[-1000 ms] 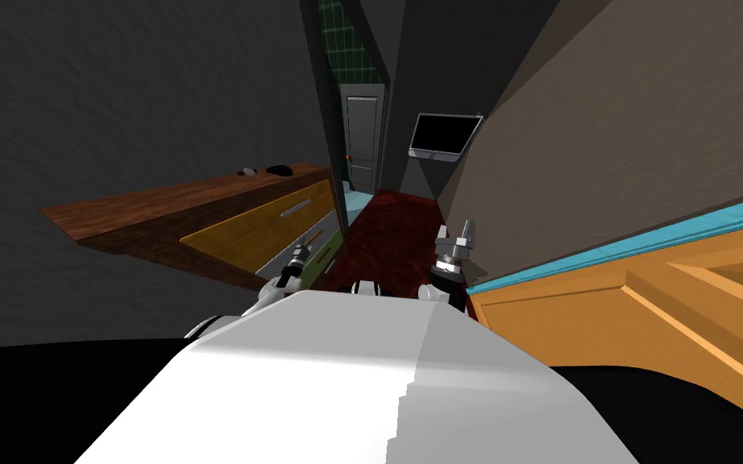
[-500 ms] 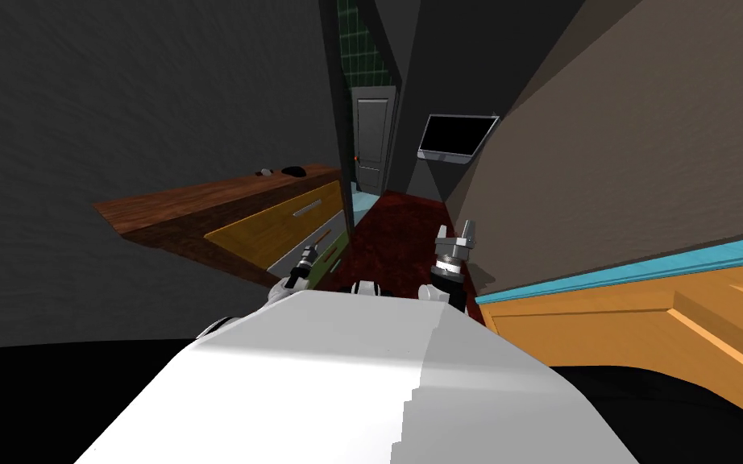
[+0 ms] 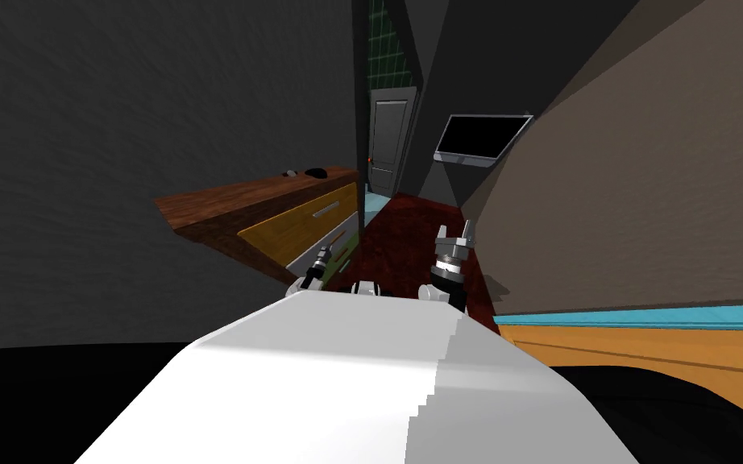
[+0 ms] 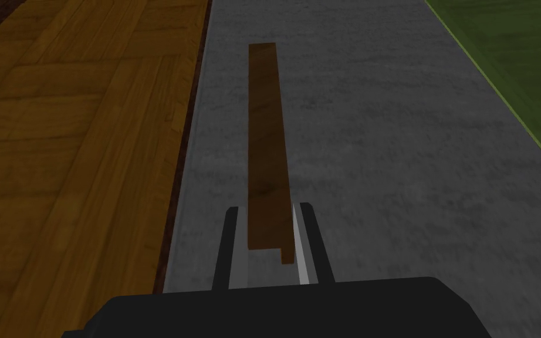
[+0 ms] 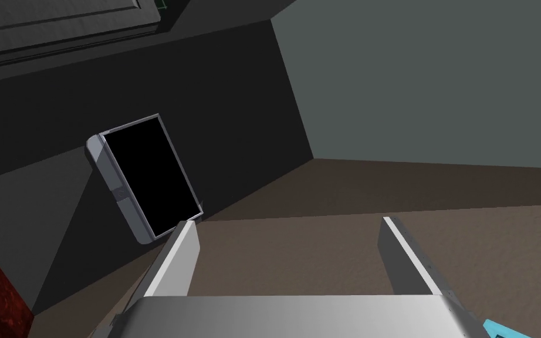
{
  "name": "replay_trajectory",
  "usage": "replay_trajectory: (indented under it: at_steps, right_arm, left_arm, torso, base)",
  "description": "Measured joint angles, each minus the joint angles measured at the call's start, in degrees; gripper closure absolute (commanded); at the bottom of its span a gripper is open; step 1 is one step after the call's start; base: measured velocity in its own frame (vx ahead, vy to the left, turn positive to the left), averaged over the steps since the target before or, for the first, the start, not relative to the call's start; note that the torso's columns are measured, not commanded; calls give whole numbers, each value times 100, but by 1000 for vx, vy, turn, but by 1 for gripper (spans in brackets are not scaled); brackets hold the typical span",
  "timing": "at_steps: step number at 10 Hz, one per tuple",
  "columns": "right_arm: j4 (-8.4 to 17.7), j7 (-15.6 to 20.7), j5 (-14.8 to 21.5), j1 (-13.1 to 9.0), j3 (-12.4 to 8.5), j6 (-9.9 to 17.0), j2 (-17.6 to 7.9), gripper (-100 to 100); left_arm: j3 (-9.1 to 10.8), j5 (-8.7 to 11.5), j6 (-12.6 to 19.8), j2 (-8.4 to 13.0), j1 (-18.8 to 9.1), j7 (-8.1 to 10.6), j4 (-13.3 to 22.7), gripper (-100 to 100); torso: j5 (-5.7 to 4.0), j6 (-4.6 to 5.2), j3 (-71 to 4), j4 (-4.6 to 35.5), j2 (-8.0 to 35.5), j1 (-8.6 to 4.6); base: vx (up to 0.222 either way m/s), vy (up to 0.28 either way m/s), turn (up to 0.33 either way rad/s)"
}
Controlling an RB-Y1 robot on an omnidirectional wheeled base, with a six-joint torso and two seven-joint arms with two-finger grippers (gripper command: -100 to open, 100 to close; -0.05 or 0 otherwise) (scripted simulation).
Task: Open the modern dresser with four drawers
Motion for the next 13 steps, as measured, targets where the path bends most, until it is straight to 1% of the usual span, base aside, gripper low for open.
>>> replay_trajectory:
  at_steps: [1,2,3,4,5,6,8,9,11,12,13]
  right_arm:
    - [0,0,0,0,0,0,0,0]
    - [0,0,0,-1,0,0,0,0]
    - [0,0,0,0,0,0,0,0]
    - [0,0,0,1,-1,0,0,0]
    - [0,0,0,0,0,0,0,0]
    - [0,0,0,-2,1,0,0,0]
    - [0,0,0,-4,4,1,3,0]
    - [0,0,0,-4,4,0,3,0]
    - [0,0,0,-4,4,1,3,0]
    - [0,0,0,-4,4,1,3,0]
    - [0,0,0,-3,3,0,2,0]
  left_arm:
    - [-115,-73,1,-171,24,-128,-45,100]
    - [-179,-110,83,-243,103,-192,-221,100]
    - [-272,-163,237,-339,191,-250,-465,100]
    - [-409,-237,422,-461,379,-328,-825,100]
    - [-518,-304,500,-599,407,-425,-937,100]
    - [-534,-313,504,-617,396,-449,-948,100]
    - [-429,-250,490,-490,240,-361,-806,100]
    - [-398,-224,550,-418,245,-307,-850,100]
    - [-286,-154,532,-291,154,-209,-719,100]
    - [-223,-106,582,-164,113,-124,-711,100]
    - [-187,-83,564,-124,38,-74,-592,100]
  torso:
    - [2,-6,-7,-9,-14,12]
    - [-5,-3,-6,0,-7,7]
    - [-13,-18,3,9,12,8]
    - [-21,-28,12,25,33,16]
    - [-23,-16,20,34,42,6]
    - [-26,8,23,39,41,-26]
    - [-35,31,19,45,30,-77]
    - [-39,28,15,57,29,-64]
    - [-36,36,12,65,23,-45]
    - [-41,43,12,79,24,-51]
    - [-40,45,7,81,14,-35]
  base:
    - [40,75,102]
    - [29,78,224]
    - [61,113,334]
    - [75,105,277]
    - [43,37,26]
    - [-62,-72,-107]
    - [-115,-174,-91]
    - [-137,-215,-109]
    - [-131,-214,-106]
    - [-77,-144,-22]
    - [-24,-49,0]
